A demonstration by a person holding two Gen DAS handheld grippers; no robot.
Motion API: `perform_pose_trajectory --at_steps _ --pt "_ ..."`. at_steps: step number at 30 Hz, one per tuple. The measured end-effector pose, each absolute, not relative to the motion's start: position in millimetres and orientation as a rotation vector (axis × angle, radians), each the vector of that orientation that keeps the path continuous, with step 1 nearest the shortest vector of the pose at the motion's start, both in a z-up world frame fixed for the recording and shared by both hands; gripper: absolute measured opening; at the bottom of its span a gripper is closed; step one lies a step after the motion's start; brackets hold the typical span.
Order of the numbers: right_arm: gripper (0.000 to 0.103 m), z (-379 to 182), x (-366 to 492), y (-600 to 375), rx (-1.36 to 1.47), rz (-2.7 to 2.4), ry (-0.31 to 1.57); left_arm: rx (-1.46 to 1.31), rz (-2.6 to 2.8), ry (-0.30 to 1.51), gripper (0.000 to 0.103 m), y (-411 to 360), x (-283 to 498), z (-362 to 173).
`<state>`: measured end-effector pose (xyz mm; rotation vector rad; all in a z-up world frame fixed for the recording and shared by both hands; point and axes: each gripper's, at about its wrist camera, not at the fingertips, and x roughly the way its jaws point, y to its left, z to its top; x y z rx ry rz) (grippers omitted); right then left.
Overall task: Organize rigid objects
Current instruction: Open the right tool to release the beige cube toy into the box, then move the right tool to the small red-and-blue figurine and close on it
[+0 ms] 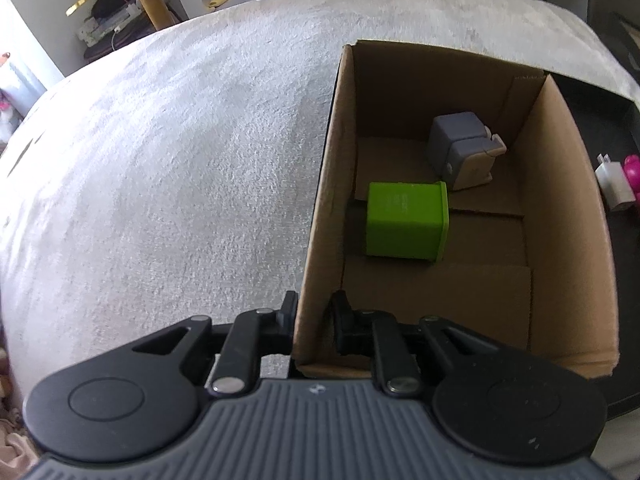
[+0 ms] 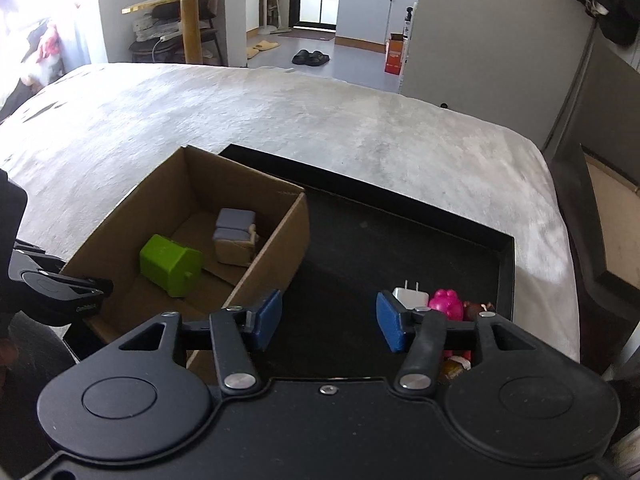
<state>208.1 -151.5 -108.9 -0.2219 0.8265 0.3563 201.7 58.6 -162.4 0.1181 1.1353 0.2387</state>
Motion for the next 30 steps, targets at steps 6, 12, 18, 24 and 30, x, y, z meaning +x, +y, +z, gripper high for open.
perform_pose_trajectory --at_steps 6,12,18,24,30 --pt "0.057 -119 208 -173 -0.174 0.337 0.830 0.168 0.262 1.141 0.019 51 204 -163" --pt "0.057 -132 211 -200 -0.123 0.299 0.841 0.222 0.287 1.141 0.022 43 205 -164" --pt "0.057 -144 212 -222 -0.078 0.271 0.848 0.263 0.311 1.142 0.024 37 208 -166" --pt "0.057 -159 215 -241 -0.039 0.242 0.849 0.293 0.323 1.141 0.024 32 210 -167" --pt "0.055 -174 217 -263 0.059 0.157 0.848 0.320 0.337 1.138 0.025 26 211 -168"
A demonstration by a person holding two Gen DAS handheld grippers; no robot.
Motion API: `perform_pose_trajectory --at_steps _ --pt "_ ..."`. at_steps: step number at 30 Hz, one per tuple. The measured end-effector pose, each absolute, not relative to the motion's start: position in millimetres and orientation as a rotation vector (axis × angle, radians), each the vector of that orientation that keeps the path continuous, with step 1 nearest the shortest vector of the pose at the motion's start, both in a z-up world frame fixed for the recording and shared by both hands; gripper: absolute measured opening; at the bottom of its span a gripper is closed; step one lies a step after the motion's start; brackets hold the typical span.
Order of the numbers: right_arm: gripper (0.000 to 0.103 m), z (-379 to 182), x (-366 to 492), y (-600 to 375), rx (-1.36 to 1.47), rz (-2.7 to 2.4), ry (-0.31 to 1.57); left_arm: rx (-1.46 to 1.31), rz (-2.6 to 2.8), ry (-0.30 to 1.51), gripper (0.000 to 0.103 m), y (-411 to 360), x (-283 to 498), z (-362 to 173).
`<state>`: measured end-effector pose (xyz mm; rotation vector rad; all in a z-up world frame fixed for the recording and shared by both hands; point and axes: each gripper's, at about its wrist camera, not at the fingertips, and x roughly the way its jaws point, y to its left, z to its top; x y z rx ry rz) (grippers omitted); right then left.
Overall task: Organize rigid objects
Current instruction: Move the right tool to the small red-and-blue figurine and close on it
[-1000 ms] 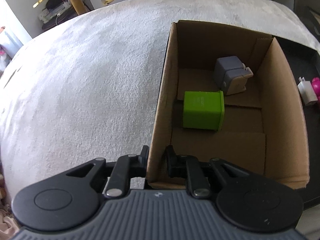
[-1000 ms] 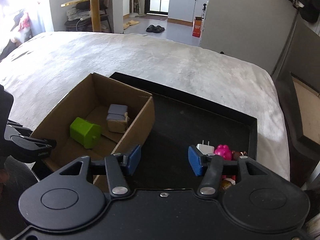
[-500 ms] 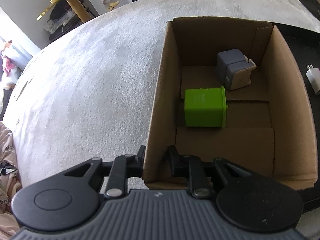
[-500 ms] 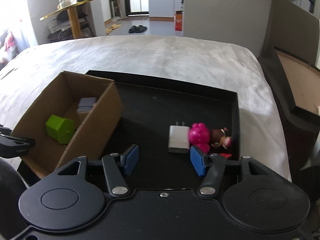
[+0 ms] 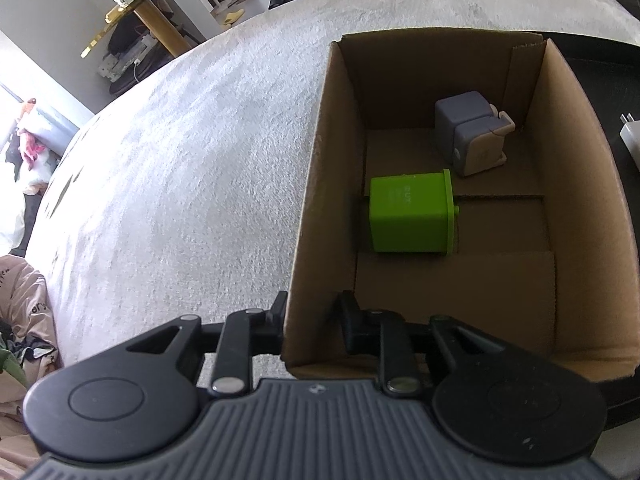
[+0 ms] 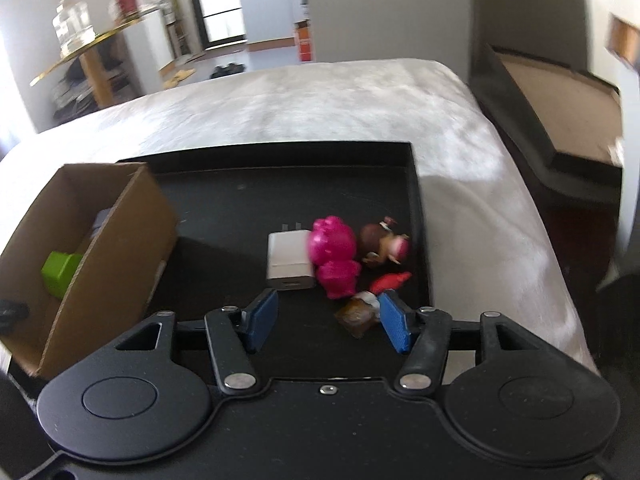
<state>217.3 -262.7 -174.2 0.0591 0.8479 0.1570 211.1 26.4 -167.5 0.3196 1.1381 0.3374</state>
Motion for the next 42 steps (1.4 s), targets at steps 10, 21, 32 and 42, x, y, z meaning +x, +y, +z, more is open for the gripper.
perform_pose_trajectory --at_steps 10,21,32,42 --pt "0.048 -199 227 -275 0.163 0.102 0.903 0.347 0.355 1.139 0.027 18 210 -169" --pt "0.048 -202 257 -276 0.211 0.053 0.939 0.349 0.358 1.140 0.027 17 211 -170" --pt "0.016 -204 251 -273 0.132 0.060 0.964 0.342 0.356 1.143 0.027 18 212 -170" --pt "0.016 -204 227 -261 0.067 0.140 0.993 0.337 0.355 1.147 0.027 19 213 -170"
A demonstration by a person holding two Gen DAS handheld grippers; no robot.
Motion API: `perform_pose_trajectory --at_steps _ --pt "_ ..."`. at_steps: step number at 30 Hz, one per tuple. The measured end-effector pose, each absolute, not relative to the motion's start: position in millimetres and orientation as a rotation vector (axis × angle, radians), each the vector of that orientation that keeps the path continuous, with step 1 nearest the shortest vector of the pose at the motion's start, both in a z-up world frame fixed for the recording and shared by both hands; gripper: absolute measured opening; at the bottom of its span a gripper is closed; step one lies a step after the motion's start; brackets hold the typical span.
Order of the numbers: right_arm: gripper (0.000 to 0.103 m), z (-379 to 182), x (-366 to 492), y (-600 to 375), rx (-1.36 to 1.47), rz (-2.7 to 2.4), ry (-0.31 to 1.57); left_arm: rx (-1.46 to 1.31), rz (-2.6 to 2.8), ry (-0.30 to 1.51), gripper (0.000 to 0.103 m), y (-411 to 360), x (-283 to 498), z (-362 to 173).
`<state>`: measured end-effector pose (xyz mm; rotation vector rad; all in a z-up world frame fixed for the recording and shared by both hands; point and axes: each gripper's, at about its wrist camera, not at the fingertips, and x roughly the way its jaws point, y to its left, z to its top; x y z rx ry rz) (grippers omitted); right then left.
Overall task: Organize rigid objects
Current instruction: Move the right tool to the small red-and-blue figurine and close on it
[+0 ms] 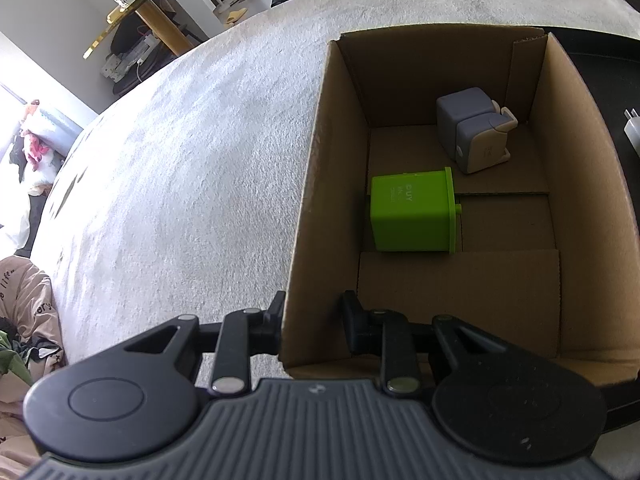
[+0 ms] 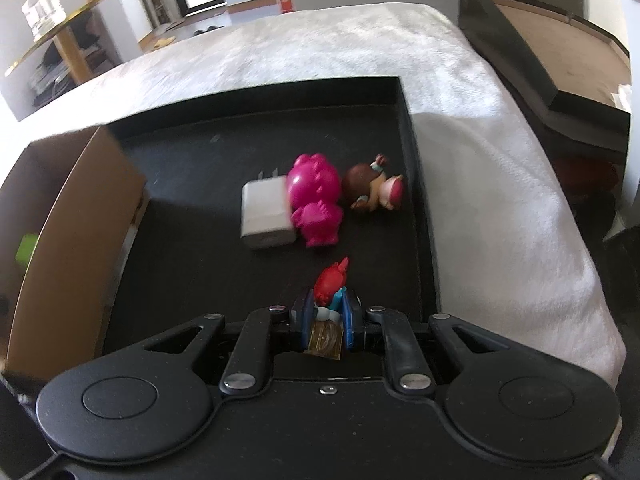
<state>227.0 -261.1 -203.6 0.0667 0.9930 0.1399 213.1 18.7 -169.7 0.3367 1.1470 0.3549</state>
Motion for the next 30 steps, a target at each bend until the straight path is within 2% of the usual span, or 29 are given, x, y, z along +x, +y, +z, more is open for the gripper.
perform_pose_trajectory --at_steps 7,14,21,30 --pt "0.017 -207 215 -262 0.051 0.172 0.940 0.338 0.357 1.145 0.027 18 213 -170" --pt "0.028 -211 213 -251 -0.039 0.177 0.925 0.334 0.356 1.143 0.027 19 213 -170" --pt "0.026 -219 208 -243 -0.040 0.188 0.969 0.323 0.352 1.143 0.027 21 212 -169" --pt "0.026 -193 206 -238 -0.055 0.195 0.923 0.307 0.347 1.138 0.026 23 211 -166"
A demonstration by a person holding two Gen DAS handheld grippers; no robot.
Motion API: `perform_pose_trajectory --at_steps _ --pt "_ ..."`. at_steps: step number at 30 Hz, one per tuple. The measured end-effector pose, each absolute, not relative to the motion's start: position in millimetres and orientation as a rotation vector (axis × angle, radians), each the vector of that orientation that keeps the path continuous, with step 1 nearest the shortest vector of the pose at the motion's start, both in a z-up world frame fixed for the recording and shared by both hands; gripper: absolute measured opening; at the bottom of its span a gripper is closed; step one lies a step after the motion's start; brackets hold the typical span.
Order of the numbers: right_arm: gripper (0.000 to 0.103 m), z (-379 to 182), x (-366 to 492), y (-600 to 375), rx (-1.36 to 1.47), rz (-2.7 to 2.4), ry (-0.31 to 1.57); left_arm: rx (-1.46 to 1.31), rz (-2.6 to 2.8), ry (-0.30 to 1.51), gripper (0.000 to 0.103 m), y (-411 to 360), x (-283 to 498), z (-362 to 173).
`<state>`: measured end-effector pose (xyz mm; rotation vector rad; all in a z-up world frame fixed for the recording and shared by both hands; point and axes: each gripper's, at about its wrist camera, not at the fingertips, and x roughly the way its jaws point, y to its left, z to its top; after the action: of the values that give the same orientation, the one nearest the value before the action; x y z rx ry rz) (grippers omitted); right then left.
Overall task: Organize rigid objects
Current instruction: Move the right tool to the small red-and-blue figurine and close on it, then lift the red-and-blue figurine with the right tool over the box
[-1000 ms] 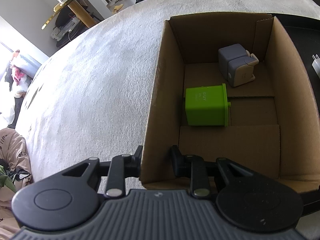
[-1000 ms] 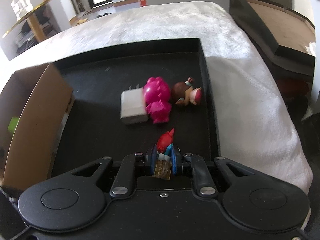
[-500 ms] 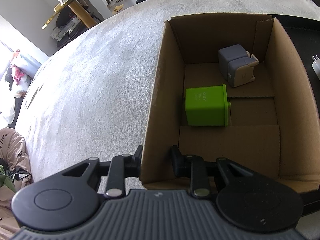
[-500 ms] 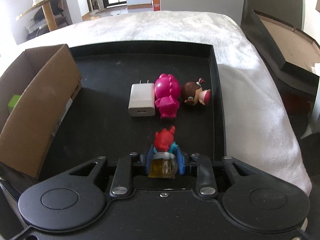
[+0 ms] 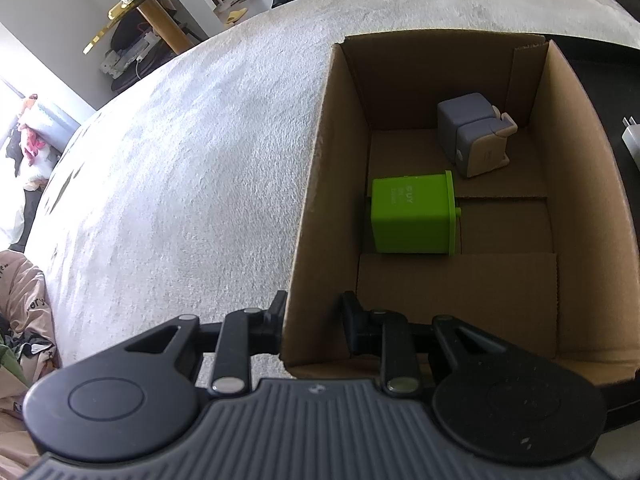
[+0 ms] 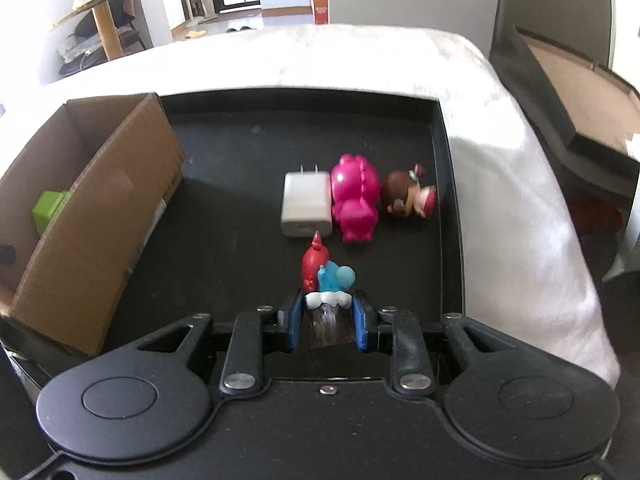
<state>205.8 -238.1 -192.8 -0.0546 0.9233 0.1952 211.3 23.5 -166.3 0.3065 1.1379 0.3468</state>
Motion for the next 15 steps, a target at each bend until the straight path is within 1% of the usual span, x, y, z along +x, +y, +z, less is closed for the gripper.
perform_pose_trajectory --at_steps 10,15 --pt "0.026 -154 213 -219 -0.115 0.189 0.865 0.249 0.332 1.119 0.024 32 207 -161" --pt "0.026 -138 217 -211 -0.077 0.181 0.855 0.219 0.319 1.118 0.023 36 207 -160"
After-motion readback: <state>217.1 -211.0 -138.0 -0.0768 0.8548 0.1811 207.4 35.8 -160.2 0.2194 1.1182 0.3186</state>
